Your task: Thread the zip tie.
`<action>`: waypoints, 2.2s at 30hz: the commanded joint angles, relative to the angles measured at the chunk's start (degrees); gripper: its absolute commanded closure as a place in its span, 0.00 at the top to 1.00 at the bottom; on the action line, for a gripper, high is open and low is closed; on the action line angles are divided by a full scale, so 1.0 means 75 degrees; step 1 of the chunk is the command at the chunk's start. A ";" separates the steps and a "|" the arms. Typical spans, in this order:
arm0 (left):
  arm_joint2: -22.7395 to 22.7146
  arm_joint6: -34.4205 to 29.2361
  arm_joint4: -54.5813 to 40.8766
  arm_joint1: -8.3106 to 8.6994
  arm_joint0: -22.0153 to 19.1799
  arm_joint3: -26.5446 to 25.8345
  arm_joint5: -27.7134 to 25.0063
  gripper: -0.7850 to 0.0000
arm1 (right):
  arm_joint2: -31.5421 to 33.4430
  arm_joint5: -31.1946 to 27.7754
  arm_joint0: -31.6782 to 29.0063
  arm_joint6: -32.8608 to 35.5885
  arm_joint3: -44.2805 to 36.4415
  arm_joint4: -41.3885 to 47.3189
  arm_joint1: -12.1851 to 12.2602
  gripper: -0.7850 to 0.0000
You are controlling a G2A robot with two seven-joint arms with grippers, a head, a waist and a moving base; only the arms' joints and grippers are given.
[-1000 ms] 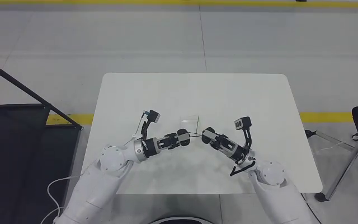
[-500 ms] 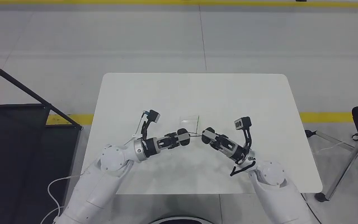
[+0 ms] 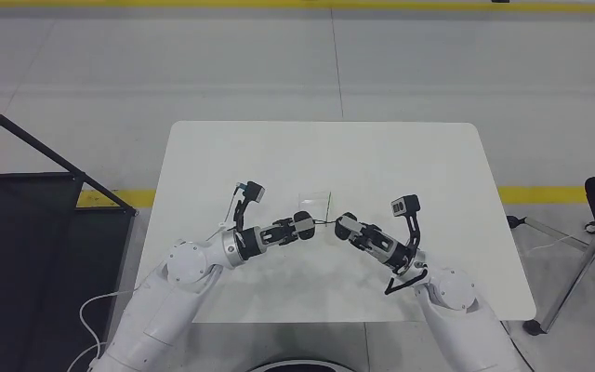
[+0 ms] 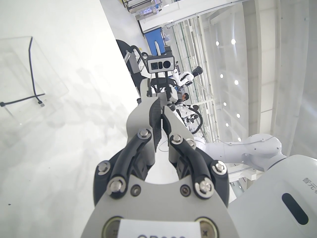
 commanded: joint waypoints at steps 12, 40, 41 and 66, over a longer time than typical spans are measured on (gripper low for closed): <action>0.0027 -0.0026 -0.0079 0.0002 0.0002 -0.0013 -0.0055 0.29 | 0.0031 0.0012 0.0015 -0.0032 0.0040 0.0035 0.0004 0.00; -0.0096 0.1298 0.0031 -0.0071 0.0391 -0.0201 -0.1248 1.00 | 0.0228 -0.0365 -0.0506 -0.1278 -0.0486 -0.0057 -0.0033 0.00; -0.0101 0.1407 0.0134 -0.0075 0.0397 -0.0230 -0.1228 1.00 | 0.0195 -0.0324 -0.0526 -0.1340 -0.0553 -0.0075 -0.0041 0.00; 0.1950 0.8395 0.5310 -0.1195 -0.0289 0.1452 -0.2265 0.53 | -0.0348 -0.0100 -0.0287 -0.2760 -0.0450 0.0044 -0.0325 0.00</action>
